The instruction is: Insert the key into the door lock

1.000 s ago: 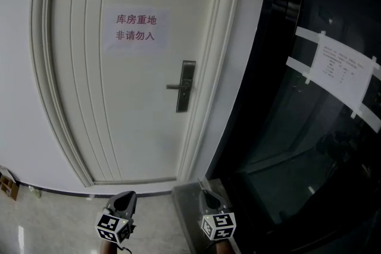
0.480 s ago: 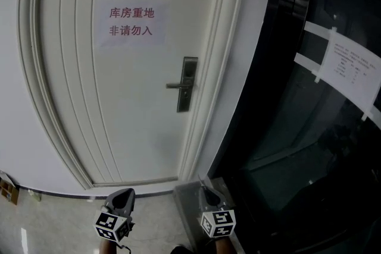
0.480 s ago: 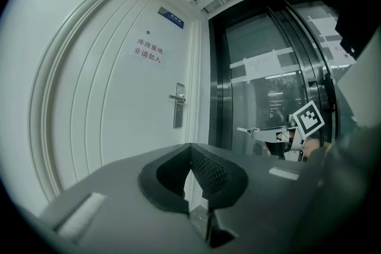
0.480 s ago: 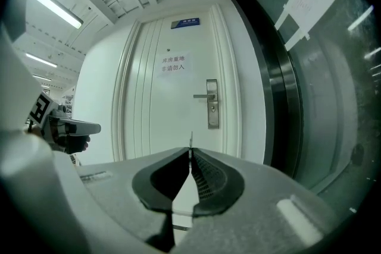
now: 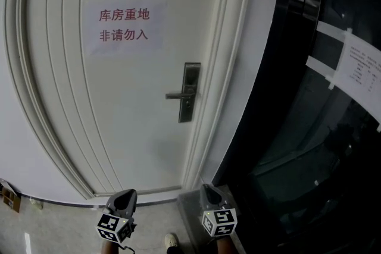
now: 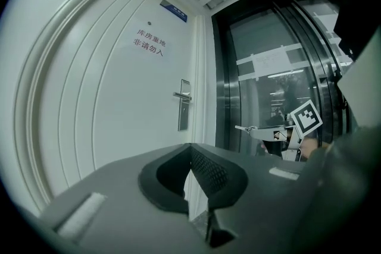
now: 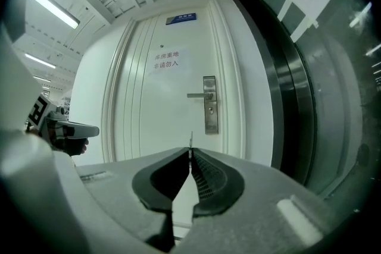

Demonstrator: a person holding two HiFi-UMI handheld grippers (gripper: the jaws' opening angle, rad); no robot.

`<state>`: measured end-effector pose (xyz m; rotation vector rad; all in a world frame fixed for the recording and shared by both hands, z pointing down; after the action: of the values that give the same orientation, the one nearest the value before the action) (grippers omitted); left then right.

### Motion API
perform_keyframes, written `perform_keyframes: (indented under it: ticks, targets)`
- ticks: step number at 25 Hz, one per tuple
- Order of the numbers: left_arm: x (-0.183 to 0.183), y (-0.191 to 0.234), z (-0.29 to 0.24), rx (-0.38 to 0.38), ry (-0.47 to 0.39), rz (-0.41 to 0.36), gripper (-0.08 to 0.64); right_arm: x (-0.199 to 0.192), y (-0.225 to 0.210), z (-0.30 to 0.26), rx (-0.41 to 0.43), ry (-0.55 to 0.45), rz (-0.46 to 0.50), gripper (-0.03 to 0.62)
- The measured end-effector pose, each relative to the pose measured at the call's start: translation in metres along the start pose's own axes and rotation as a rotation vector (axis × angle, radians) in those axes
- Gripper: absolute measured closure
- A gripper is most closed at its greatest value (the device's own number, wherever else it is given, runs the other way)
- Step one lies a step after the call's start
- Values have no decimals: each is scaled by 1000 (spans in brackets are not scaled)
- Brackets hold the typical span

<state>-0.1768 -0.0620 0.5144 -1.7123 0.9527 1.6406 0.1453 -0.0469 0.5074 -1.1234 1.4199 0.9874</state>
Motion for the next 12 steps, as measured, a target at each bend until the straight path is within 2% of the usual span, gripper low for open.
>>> perform_keyframes:
  ticks: [5,12]
  targets:
    - [9,17,-37,7,-8,-1,557,10,-17,-40,-4,-2,22,583]
    - [14,36,-80,14,-1,1,557,20,-39,-92,13,-3,5,583]
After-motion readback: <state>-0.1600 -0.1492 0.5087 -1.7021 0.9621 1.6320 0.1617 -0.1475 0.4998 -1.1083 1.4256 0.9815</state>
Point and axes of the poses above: the fingertips, and each gripper's own axes: z backward along the fingers, y to its left, x out of its top, the point moved 10 cm from there along z, backward along the fingers, and after that the axes turned 2 degrees about y, right-handed, at the moved point
